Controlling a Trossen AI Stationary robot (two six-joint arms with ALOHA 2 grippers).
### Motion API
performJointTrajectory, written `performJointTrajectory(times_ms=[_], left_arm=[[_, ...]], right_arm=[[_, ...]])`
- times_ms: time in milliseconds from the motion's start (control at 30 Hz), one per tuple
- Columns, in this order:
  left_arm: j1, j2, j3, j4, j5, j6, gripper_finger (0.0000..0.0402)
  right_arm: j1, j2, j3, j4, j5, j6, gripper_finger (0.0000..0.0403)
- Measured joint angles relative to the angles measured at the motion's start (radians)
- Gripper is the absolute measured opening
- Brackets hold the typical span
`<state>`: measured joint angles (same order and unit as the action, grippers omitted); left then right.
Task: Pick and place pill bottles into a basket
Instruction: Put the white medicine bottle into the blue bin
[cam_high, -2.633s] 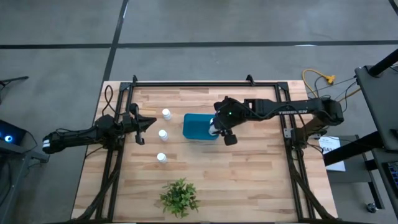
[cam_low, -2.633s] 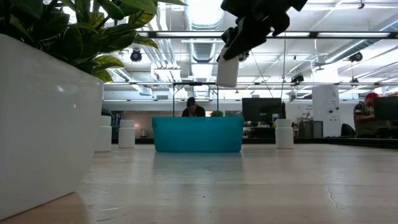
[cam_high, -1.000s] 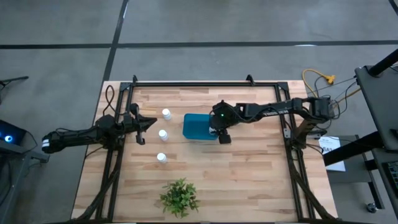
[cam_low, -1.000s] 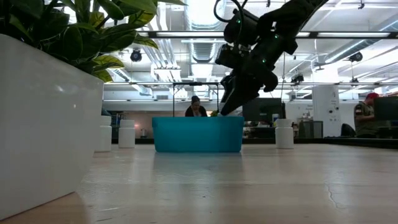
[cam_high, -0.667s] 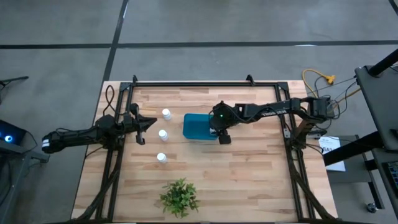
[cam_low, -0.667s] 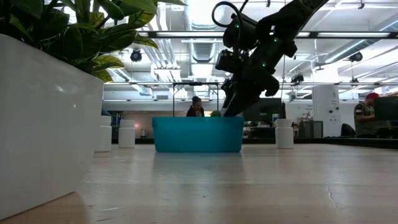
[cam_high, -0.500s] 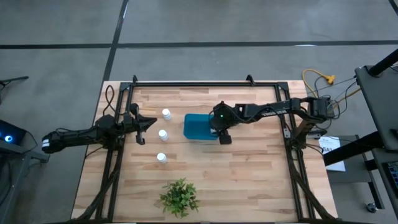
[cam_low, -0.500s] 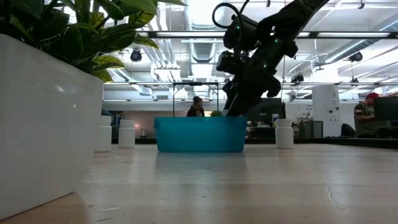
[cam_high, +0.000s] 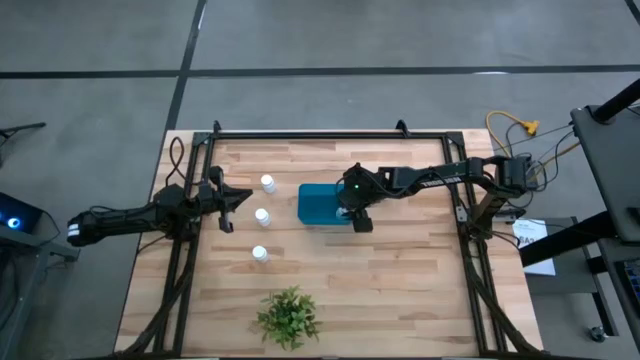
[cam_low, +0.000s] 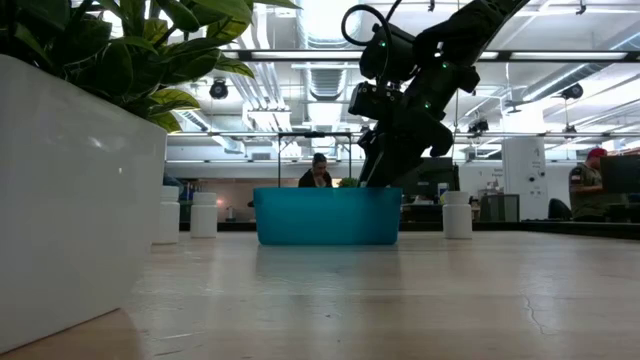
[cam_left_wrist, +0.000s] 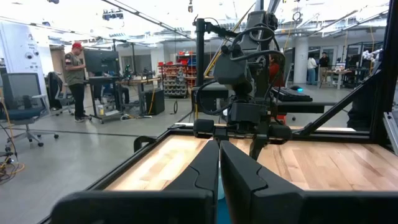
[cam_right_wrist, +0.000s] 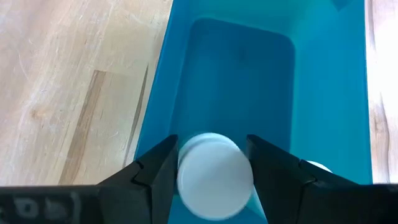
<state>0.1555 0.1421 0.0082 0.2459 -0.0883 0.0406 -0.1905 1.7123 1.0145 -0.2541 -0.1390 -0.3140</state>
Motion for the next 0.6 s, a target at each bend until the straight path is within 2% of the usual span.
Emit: performJointTrajectory(times_ms=[367,600], left_arm=[[0.0,0.0,0.0,0.0,0.0,0.0,0.0],[0.0,0.0,0.0,0.0,0.0,0.0,0.0]], right_arm=[[0.0,0.0,0.021,-0.006,0.0,-0.006,0.018],[0.0,-0.001,0.085,-0.099,0.0,-0.01,0.018]])
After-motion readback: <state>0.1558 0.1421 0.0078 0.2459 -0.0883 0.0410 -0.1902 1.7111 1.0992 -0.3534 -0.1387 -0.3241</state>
